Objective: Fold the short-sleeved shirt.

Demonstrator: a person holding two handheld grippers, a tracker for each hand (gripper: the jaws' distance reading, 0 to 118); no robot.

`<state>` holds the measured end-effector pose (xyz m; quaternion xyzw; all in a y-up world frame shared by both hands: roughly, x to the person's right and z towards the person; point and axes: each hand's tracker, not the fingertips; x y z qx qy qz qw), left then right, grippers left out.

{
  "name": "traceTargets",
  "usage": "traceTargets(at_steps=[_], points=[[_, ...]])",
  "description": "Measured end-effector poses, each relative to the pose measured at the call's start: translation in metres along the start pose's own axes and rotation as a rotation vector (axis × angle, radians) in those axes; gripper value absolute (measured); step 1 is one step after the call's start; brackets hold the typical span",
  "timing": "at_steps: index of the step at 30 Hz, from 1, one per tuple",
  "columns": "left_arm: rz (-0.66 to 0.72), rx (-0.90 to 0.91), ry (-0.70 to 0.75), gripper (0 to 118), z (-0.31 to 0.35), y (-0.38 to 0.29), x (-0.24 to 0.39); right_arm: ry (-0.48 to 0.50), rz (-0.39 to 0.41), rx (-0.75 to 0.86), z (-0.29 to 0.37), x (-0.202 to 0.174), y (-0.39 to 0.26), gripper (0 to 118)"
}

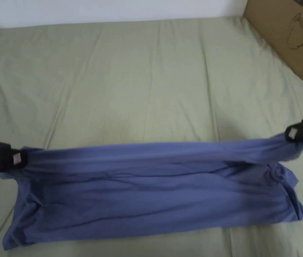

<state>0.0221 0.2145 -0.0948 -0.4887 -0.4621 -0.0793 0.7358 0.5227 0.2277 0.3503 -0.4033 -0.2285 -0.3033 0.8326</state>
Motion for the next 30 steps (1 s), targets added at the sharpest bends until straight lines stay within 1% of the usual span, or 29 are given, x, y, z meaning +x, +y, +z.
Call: traceTargets(at_steps=[2,3,6,7,8,9,11,12,13,14,15,16,17,20,22,25,26,27,28,29,30], points=[[0.010,-0.019,-0.005,1,-0.004,-0.023,-0.004,-0.009,-0.028,-0.032,-0.007,0.006,-0.026,6],[0.021,-0.029,-0.002,1,-0.009,-0.036,-0.007,-0.017,-0.038,-0.046,-0.018,0.014,-0.033,6],[0.038,-0.049,0.006,1,-0.027,-0.066,-0.014,-0.037,-0.047,-0.050,-0.039,0.022,-0.059,6],[0.039,-0.059,0.025,2,-0.032,-0.073,-0.013,-0.037,-0.052,-0.044,-0.045,0.025,-0.063,6],[0.039,-0.064,0.043,6,-0.036,-0.080,-0.012,-0.037,-0.058,-0.036,-0.049,0.025,-0.067,10],[0.036,-0.069,0.071,13,-0.040,-0.086,-0.009,-0.083,-0.049,-0.017,-0.051,0.022,-0.070,22],[0.003,-0.088,0.173,59,-0.039,-0.092,-0.006,-0.162,-0.025,0.006,-0.051,0.017,-0.075,80],[0.001,-0.107,0.213,78,-0.036,-0.094,-0.002,-0.201,-0.031,0.011,-0.047,0.011,-0.077,100],[0.002,-0.104,0.253,96,-0.031,-0.095,0.003,-0.227,-0.036,0.036,-0.041,0.005,-0.077,106],[-0.015,-0.066,0.262,105,-0.025,-0.095,0.007,-0.207,-0.046,0.071,-0.035,-0.001,-0.076,106],[-0.009,-0.035,0.271,110,-0.017,-0.092,0.014,-0.197,-0.046,0.078,-0.024,-0.010,-0.077,106],[0.004,0.009,0.260,110,-0.008,-0.090,0.021,-0.193,-0.033,0.100,-0.019,-0.020,-0.075,106],[0.028,0.064,0.252,110,0.001,-0.086,0.029,-0.199,0.001,0.131,-0.013,-0.034,-0.072,106],[0.076,0.210,0.259,110,0.022,-0.075,0.060,-0.213,0.146,0.204,0.003,-0.082,-0.068,106],[0.045,0.303,0.322,110,0.029,-0.068,0.090,-0.222,0.215,0.250,0.006,-0.116,-0.067,106],[0.008,0.367,0.371,108,0.024,-0.064,0.121,-0.257,0.243,0.222,-0.005,-0.152,-0.066,106],[-0.006,0.351,0.389,104,0.019,-0.063,0.129,-0.249,0.237,0.229,-0.010,-0.158,-0.068,106],[-0.033,0.333,0.408,92,0.012,-0.061,0.137,-0.238,0.230,0.233,-0.018,-0.159,-0.069,101],[-0.063,0.323,0.422,62,0.006,-0.062,0.144,-0.218,0.209,0.230,-0.022,-0.163,-0.070,82],[-0.089,0.309,0.452,30,0.000,-0.062,0.151,-0.215,0.201,0.238,-0.024,-0.166,-0.072,51],[-0.090,0.301,0.447,0,-0.008,-0.065,0.156,-0.223,0.193,0.256,-0.026,-0.169,-0.075,16]])
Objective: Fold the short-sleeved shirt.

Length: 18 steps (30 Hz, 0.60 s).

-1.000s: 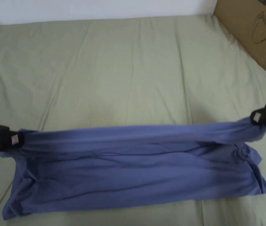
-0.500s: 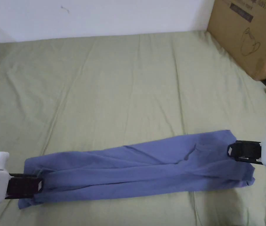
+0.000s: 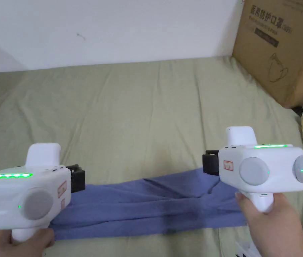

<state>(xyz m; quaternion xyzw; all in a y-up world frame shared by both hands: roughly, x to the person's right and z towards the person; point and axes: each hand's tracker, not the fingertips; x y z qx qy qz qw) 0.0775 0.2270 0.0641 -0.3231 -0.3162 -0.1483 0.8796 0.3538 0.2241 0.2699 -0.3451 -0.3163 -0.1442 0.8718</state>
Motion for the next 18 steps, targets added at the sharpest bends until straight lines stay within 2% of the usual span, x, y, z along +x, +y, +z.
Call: traceTargets(at_steps=[1,2,8,11,14,16,17,18], points=[[0.001,-0.007,-0.007,0,-0.003,-0.002,0.004,-0.017,0.001,0.003,-0.001,-0.002,-0.002,4],[0.010,-0.017,-0.003,0,-0.005,-0.006,0.009,-0.045,0.009,-0.001,-0.005,-0.005,-0.004,4],[0.117,-0.050,-0.073,0,-0.011,-0.018,0.003,-0.060,0.011,-0.017,-0.013,-0.008,-0.009,4],[0.227,-0.122,-0.256,0,-0.024,-0.016,-0.032,-0.071,0.037,-0.019,-0.017,-0.011,-0.010,4],[0.548,-0.100,-0.562,0,-0.041,-0.027,-0.109,0.013,-0.006,-0.054,-0.014,-0.010,-0.011,4],[0.675,-0.113,-0.749,0,-0.055,-0.039,-0.150,0.000,0.018,-0.046,-0.014,-0.012,-0.012,4],[0.702,-0.136,-0.783,1,-0.065,-0.047,-0.168,-0.042,0.063,-0.042,-0.014,-0.015,-0.013,4],[0.711,-0.156,-0.781,1,-0.073,-0.054,-0.182,-0.039,0.069,-0.041,-0.017,-0.016,-0.013,4]])
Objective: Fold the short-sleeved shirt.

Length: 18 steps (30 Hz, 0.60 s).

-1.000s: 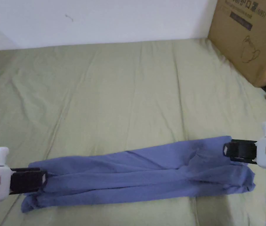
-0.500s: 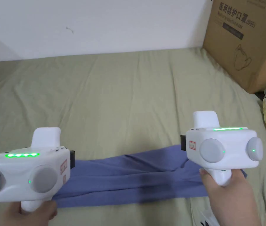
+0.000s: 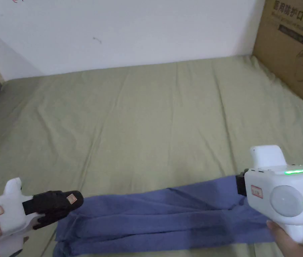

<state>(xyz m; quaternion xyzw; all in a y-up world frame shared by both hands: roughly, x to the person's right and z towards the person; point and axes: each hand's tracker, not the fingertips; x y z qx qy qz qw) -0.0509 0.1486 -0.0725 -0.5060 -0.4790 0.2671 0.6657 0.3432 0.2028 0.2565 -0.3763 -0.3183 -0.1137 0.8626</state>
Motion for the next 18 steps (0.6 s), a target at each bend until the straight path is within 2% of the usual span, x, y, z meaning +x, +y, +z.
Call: traceTargets(at_steps=[1,2,3,4,5,10,13,14,15,16,17,18], points=[[-0.007,-0.003,0.031,3,0.003,0.004,-0.012,0.005,-0.004,-0.001,-0.004,0.000,0.000,4],[-0.011,-0.007,0.058,14,0.004,0.006,-0.020,0.011,-0.010,-0.014,-0.009,0.000,0.001,4],[-0.008,-0.005,0.080,37,0.005,0.008,-0.030,0.020,-0.020,-0.043,-0.014,-0.003,0.000,4],[-0.006,-0.007,0.091,83,0.005,0.009,-0.040,0.035,-0.029,-0.066,-0.018,-0.003,0.000,4],[0.008,-0.014,0.081,115,0.004,0.011,-0.051,0.049,-0.040,-0.072,-0.021,-0.004,-0.001,4],[0.113,-0.053,-0.033,118,-0.013,0.015,-0.083,0.052,-0.013,-0.095,-0.027,-0.006,-0.006,4],[0.190,-0.175,-0.107,118,-0.051,0.005,-0.099,0.051,-0.001,-0.112,-0.031,-0.002,-0.008,4],[0.228,-0.210,-0.179,118,-0.058,-0.002,-0.105,0.050,0.000,-0.118,-0.032,0.001,-0.008,4],[0.204,-0.196,-0.243,118,-0.065,-0.002,-0.102,0.049,0.000,-0.126,-0.034,0.004,-0.007,4],[0.164,-0.162,-0.239,118,-0.068,0.000,-0.097,0.049,-0.001,-0.132,-0.035,0.006,-0.007,4],[0.141,-0.115,-0.204,113,-0.068,0.001,-0.095,0.049,-0.003,-0.136,-0.036,0.008,-0.007,4],[0.146,-0.098,-0.165,91,-0.070,0.003,-0.097,0.048,-0.003,-0.138,-0.036,0.010,-0.007,4]])
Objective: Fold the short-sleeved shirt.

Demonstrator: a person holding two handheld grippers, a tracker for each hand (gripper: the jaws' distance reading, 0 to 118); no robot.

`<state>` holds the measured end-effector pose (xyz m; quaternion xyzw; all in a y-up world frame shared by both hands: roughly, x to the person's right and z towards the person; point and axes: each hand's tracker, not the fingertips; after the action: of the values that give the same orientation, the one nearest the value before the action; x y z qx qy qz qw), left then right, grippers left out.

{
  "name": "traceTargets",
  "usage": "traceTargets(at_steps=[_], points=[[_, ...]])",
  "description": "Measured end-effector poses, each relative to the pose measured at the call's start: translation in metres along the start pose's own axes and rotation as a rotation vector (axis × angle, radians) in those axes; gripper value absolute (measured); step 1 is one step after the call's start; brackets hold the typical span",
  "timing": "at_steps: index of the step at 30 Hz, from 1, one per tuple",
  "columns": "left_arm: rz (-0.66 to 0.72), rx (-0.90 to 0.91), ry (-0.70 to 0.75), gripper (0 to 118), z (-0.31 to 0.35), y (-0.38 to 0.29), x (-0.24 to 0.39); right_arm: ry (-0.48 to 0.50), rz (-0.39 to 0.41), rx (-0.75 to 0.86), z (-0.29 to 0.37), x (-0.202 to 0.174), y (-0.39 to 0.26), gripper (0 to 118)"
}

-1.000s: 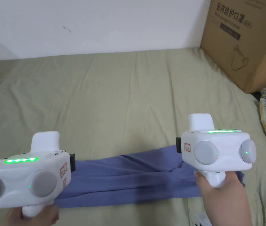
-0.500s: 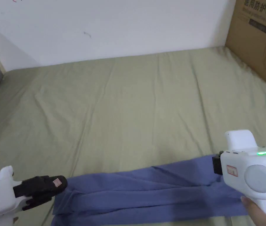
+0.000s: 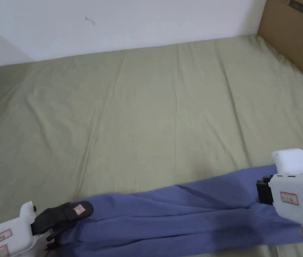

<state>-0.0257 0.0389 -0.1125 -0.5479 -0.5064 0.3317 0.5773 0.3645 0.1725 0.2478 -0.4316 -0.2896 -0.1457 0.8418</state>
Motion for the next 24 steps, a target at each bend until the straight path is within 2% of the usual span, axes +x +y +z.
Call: traceTargets(at_steps=[1,2,3,4,5,8,10,11,14,16,18,21,24], points=[[0.003,0.001,0.106,15,-0.007,0.000,0.000,-0.002,0.003,-0.003,0.000,0.002,0.001,4],[-0.031,0.024,0.297,10,-0.010,-0.003,-0.002,-0.006,0.008,-0.004,0.000,0.003,0.001,4],[-0.002,-0.019,0.282,10,-0.010,-0.006,-0.011,-0.008,0.011,-0.004,0.000,0.003,0.000,4],[0.031,0.012,0.158,10,-0.004,-0.002,-0.008,-0.005,0.010,-0.003,0.000,0.004,0.000,4],[-0.007,0.025,0.192,10,-0.002,-0.002,0.003,0.003,0.006,-0.004,-0.001,0.006,0.001,4],[-0.242,0.026,0.370,10,0.012,-0.009,0.043,0.017,-0.002,-0.005,-0.002,0.007,0.000,4],[-0.344,0.067,0.496,10,0.024,-0.017,0.067,0.024,0.001,-0.004,-0.002,0.006,-0.001,4],[-0.378,0.092,0.606,10,0.028,-0.022,0.080,0.029,0.003,-0.002,-0.001,0.006,-0.002,4],[-0.620,0.085,0.967,10,0.028,-0.031,0.116,0.047,0.007,0.002,0.000,0.005,-0.006,4],[-0.712,0.058,1.064,10,0.017,-0.038,0.131,0.056,0.009,0.002,0.003,0.004,-0.008,4],[-0.680,0.073,0.918,10,0.008,-0.042,0.149,0.065,0.008,0.005,0.005,0.004,-0.010,4],[-0.523,0.040,0.637,10,-0.019,-0.039,0.165,0.076,0.000,0.018,0.010,0.007,-0.010,4],[-0.449,-0.094,0.468,11,-0.079,-0.051,0.180,0.085,-0.027,0.032,0.015,0.013,-0.011,4]])
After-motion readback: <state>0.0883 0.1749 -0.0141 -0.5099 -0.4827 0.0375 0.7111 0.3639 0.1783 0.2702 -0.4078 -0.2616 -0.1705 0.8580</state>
